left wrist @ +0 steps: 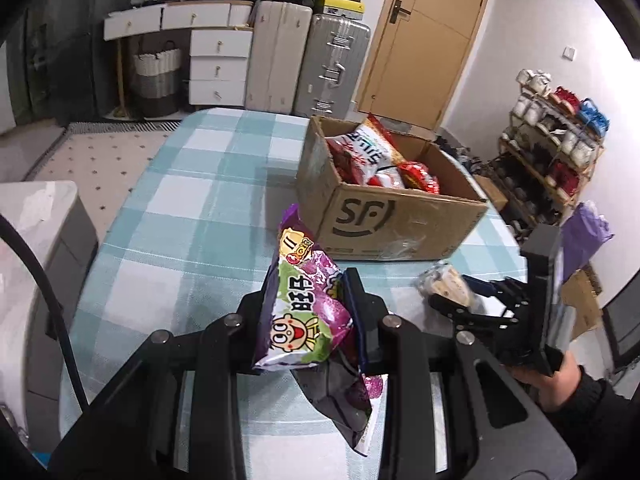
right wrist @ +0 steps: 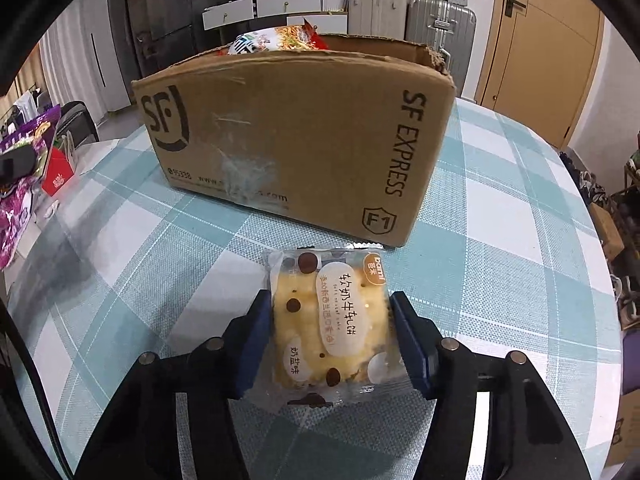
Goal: Organize snacks
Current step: 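Grasp the clear cookie pack with the right gripper while the left holds the purple bag, then lift both held packs and carry them over the cardboard box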
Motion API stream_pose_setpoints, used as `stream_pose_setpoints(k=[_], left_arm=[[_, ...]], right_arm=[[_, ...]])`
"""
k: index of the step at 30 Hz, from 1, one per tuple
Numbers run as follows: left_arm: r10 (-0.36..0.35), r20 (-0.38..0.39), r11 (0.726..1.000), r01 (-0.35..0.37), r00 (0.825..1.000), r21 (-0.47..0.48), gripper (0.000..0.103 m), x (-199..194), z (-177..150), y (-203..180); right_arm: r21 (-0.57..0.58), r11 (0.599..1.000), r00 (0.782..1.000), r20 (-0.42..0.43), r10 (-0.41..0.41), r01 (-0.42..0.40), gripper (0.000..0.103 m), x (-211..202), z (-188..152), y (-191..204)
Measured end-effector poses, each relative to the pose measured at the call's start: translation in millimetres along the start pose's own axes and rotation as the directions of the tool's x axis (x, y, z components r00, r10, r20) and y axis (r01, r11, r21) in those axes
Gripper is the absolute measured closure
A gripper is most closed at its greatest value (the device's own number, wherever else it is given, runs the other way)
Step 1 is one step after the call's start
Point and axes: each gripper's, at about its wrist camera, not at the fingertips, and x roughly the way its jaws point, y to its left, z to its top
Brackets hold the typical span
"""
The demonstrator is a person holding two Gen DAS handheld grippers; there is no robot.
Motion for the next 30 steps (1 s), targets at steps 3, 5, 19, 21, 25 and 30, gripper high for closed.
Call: stream_pose_setpoints(k=[3, 5, 19, 21, 25, 30], left_arm=[[0.008, -0.008, 1.0, -0.008, 1.0, 0.005, 0.076, 4, -1, -1], [0.013, -0.015, 1.0, -0.013, 1.0, 0.012, 0.076, 7, -2, -1], [0.026, -0.006, 1.0, -0.026, 1.0, 0.003, 0.076, 6, -3, -4], [0.022, 0.001, 1.0, -0.022, 1.0, 0.007, 0.076, 3, -4, -7], [0.027, 0.015, 0.999, -0.028, 1.0, 0.041, 0.076, 0, -1, -20], [0.019, 0.035, 0.999, -0.02, 0.999, 0.038, 0.076, -9, 11, -31]], right_arm=[[0.0, 1.0, 1.0, 0.003, -0.006, 0.006, 0.044, -1, -2, 0], [0.008, 1.0, 1.0, 0.001, -0.003, 0.003, 0.044, -3, -4, 0], [0.076, 0.99, 0.988, 0.1, 0.114, -0.122, 0.044, -61, -7, -2], [0.079, 0.986, 0.983, 0.12, 0.136, -0.146, 0.044, -72, -8, 3], [0.084, 0.978, 0.969, 0.173, 0.175, -0.191, 0.044, -99, -10, 11], [0.119, 0.964, 0.954, 0.215, 0.21, -0.24, 0.044, -128, -9, 12]])
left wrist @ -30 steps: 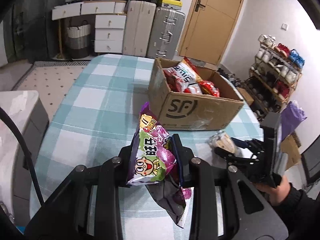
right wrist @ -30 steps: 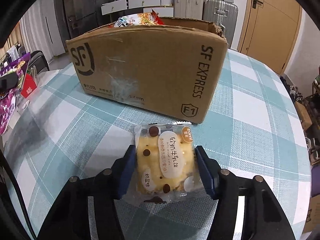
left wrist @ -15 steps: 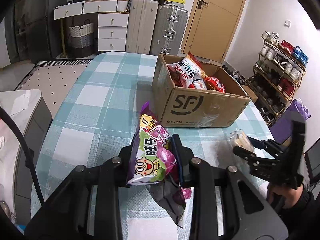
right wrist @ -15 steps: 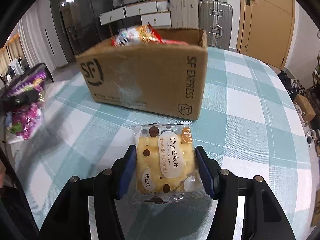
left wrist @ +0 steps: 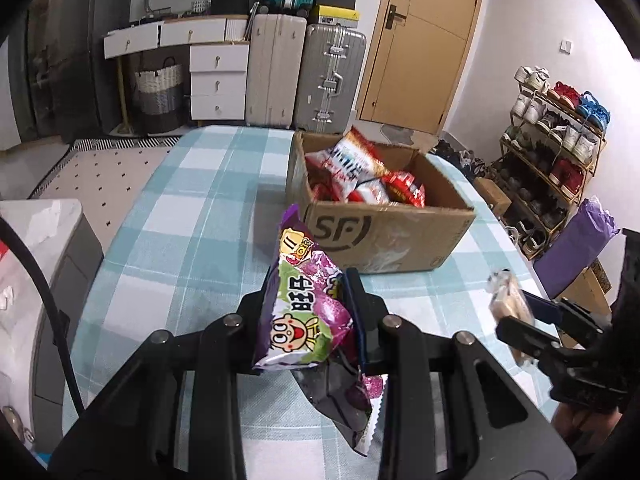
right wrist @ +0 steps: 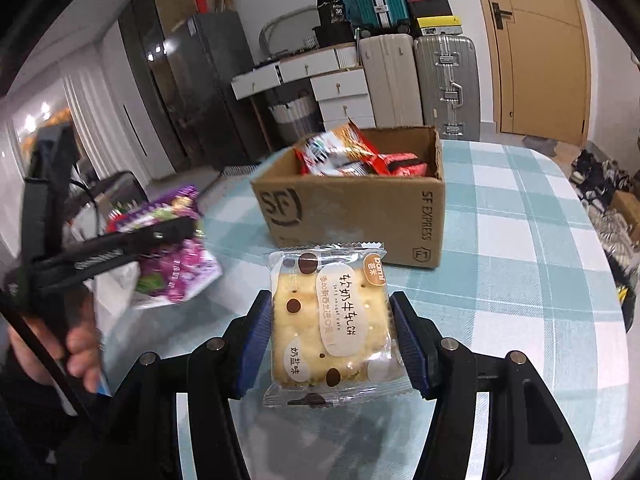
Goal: Organize snacks
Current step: 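Lift both held packs and carry them over the cardboard box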
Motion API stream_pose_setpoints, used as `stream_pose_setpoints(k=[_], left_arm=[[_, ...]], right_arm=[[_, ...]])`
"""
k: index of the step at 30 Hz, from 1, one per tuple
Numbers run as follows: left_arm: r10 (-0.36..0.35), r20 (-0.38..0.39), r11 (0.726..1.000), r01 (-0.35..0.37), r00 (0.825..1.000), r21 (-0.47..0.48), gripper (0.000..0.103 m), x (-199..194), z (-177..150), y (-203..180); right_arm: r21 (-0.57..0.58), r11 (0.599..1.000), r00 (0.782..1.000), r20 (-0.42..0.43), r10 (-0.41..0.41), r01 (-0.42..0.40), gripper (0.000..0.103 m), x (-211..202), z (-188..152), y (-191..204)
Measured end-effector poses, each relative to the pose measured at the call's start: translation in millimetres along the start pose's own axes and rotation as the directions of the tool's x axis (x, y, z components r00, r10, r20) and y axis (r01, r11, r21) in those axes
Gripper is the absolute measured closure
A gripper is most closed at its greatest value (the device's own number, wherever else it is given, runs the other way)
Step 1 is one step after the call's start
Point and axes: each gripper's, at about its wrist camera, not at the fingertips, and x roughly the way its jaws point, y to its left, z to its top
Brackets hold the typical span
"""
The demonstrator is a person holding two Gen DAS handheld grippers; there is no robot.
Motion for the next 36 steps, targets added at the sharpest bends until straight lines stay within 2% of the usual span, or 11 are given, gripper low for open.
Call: stream_pose_setpoints(k=[3, 12, 19, 23, 28, 31, 34, 36], left_arm=[[-0.007, -0.003, 1.0, 0.007, 1.0, 0.018, 0.076, -5, 9, -6], [0.002, 0.026, 0.999, -0.003, 1.0, 0.035, 0.076, -29, 45, -13], [0.018, 0.035, 0.997, -0.021, 0.999, 0.081, 0.075, -38, 76, -24], [0.018, 0.026, 0.995, -0.02, 1.0, 0.096, 0.075, -34, 102, -33], [0.025, 0.027, 0.995, -0.028, 0.999, 0.097, 0.075, -21, 138, -41], [0.024, 0.024, 0.993, -0.026, 0.999, 0.113, 0.075, -4, 157, -48], [-0.011, -0.007, 0.996, 0.012, 1.0, 0.092, 0.075, 23, 170, -49], [-0.008, -0.023, 0.996, 0.01, 1.0, 0.085, 0.075, 42, 175, -50]], right_arm=[[0.011, 1.0, 1.0, -0.001, 0.018, -0.018, 0.044, -14, 10, 4], [0.021, 0.995, 0.989, 0.115, 0.09, -0.093, 0.044, -75, 68, 22], [-0.005, 0.996, 0.984, 0.154, 0.091, -0.091, 0.044, -96, 119, 36], [-0.016, 0.996, 0.984, 0.157, 0.087, -0.086, 0.044, -94, 145, 43], [0.025, 0.995, 0.981, 0.17, 0.094, -0.1, 0.044, -81, 177, 37], [0.064, 0.992, 0.981, 0.172, 0.092, -0.105, 0.044, -66, 196, 25], [0.112, 0.989, 0.984, 0.16, 0.08, -0.098, 0.044, -44, 212, 8], [0.134, 0.987, 0.987, 0.142, 0.074, -0.093, 0.044, -27, 221, -3]])
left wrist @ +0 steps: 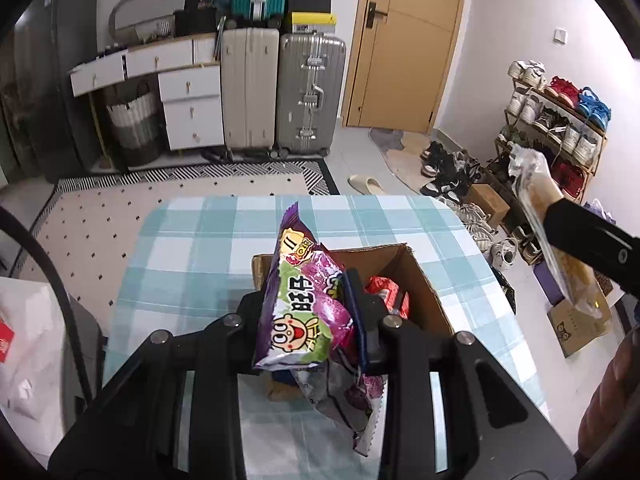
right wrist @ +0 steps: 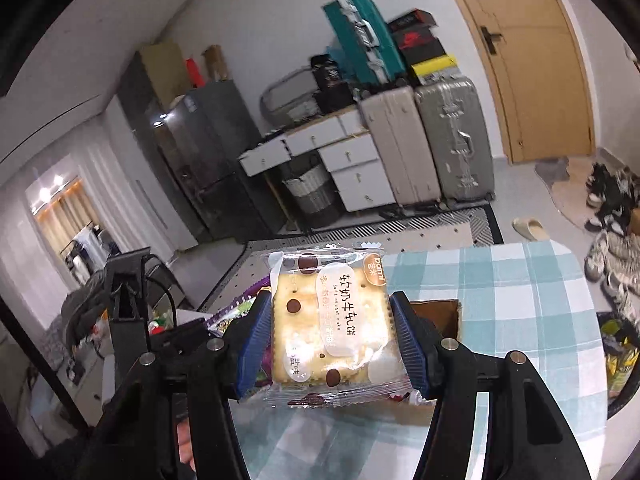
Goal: Organize snacks
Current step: 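Lift both held packs and carry them over the cardboard box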
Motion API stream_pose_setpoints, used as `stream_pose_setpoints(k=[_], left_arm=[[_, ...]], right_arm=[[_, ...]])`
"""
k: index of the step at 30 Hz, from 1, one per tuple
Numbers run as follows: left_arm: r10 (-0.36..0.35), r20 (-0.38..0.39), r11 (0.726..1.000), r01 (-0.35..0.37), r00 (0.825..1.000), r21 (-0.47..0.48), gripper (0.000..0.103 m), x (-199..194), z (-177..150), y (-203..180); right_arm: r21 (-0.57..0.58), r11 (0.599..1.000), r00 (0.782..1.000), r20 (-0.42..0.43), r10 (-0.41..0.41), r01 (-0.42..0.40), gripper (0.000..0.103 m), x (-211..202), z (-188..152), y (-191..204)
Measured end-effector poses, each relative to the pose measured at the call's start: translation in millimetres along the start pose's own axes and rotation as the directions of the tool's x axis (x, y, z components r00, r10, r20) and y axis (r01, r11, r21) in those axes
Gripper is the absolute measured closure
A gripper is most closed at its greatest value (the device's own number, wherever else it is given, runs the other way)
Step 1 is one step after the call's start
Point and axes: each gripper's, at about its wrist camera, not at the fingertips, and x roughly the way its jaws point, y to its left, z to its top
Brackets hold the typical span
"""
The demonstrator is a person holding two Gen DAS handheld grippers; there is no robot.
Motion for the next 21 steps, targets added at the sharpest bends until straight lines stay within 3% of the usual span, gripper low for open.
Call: stream_pose_setpoints(k=[4, 12, 21], left_arm=[[0.013, -0.017, 0.999, -0.013, 1.0, 0.038, 0.075, 33, 4, -7], [-0.031, -0.088, 0.999, 0.033, 0.996, 0.027, 0.075, 90, 1, -13], [-0.058, -0.121, 0.997, 0.063, 0.991, 0.034, 0.075, 124, -2, -17]], right_arm=[[-0.016, 0.999, 0.998, -0.037, -0.044, 0.043, 0.044, 32, 8, -15], [0.019, 0.997, 0.993, -0.093, -0.068, 0.07, 0.044, 81, 3, -53], [0.028, 0.996, 0.985, -0.149, -0.082, 0.087, 0.044, 112, -17, -80]])
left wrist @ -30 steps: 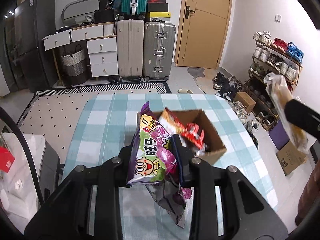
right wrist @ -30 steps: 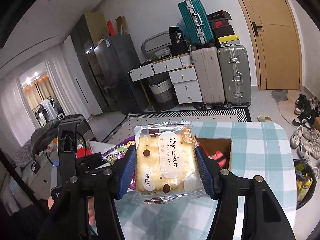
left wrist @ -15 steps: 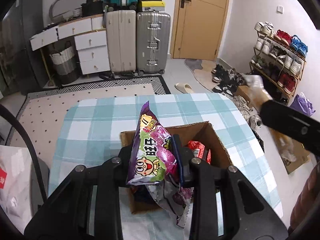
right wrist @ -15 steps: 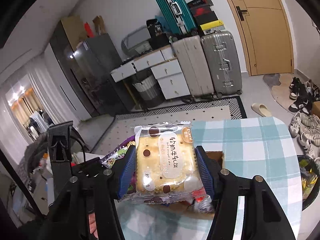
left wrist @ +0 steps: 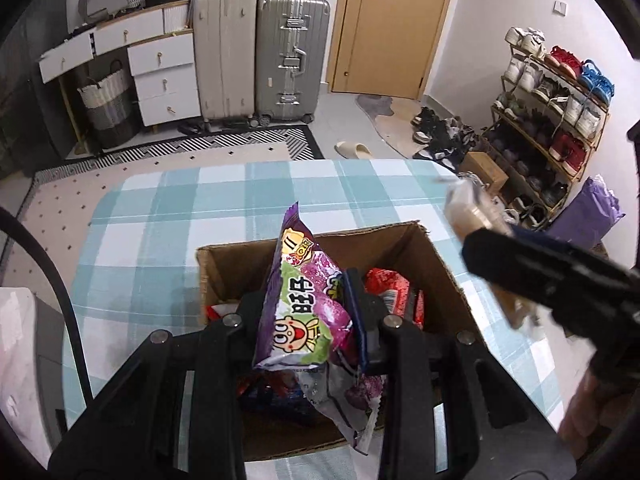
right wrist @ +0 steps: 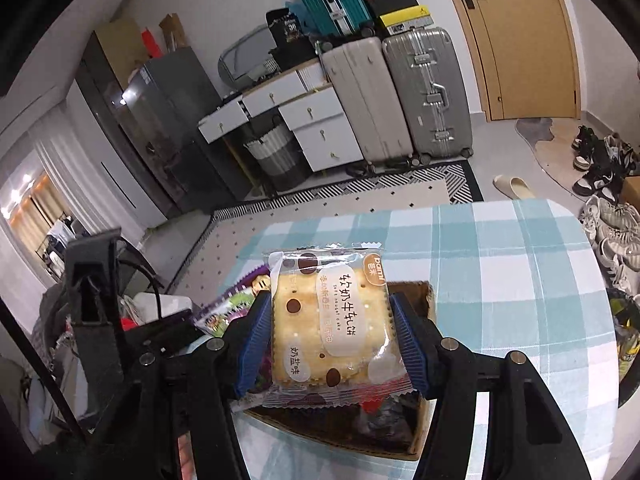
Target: Organize snacks
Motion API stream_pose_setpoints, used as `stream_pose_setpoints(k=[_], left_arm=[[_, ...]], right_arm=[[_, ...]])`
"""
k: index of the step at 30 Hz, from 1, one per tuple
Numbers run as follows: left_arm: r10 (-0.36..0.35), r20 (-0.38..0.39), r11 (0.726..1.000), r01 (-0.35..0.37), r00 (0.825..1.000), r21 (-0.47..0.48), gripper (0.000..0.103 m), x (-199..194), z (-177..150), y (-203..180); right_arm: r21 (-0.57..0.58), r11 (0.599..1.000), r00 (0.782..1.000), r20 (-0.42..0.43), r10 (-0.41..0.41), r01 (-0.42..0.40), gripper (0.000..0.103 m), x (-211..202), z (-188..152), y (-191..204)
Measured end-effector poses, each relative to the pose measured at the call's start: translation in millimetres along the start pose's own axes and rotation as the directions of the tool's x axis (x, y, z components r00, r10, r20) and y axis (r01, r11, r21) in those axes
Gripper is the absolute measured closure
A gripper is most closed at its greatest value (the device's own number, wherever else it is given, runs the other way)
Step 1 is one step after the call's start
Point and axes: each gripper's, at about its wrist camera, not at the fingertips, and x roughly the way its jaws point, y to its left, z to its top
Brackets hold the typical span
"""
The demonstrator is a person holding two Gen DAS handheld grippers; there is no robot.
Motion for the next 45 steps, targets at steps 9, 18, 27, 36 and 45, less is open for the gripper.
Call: stream_pose_setpoints(k=[9, 18, 27, 36, 45], left_arm=[[0.017, 0.012, 0.999, -0.017, 1.0, 0.03, 0.075, 2, 6, -3], [0.09, 0.076, 0.996, -0.09, 0.993, -0.001, 0.068, -30, 14, 14], [0.125, 0.086, 0.992, -0.124, 0.988, -0.024, 0.061, -59, 9, 32], [0.17, 0.109, 0.985, -0.166, 0.979, -0.047, 0.033, -104, -22, 42], [0.163, 0.149, 0.976, -0.138, 0.975, -0.167, 0.017, -155, -94, 67]], right_arm=[[0.006, 1.0, 1.0, 0.001, -0.014, 0.014, 0.043, 8, -2, -9], [0.011, 1.0, 0.999, -0.045, 0.001, 0.0, 0.043, 19, -7, -4], [-0.055, 0.997, 0.997, -0.055, -0.061, 0.058, 0.027, 20, -15, 10], [-0.049, 0.997, 0.998, -0.002, -0.064, 0.064, 0.024, -34, -25, 5], [-0.044, 0.994, 0.992, 0.083, -0.098, 0.102, 0.013, -98, -82, -1]])
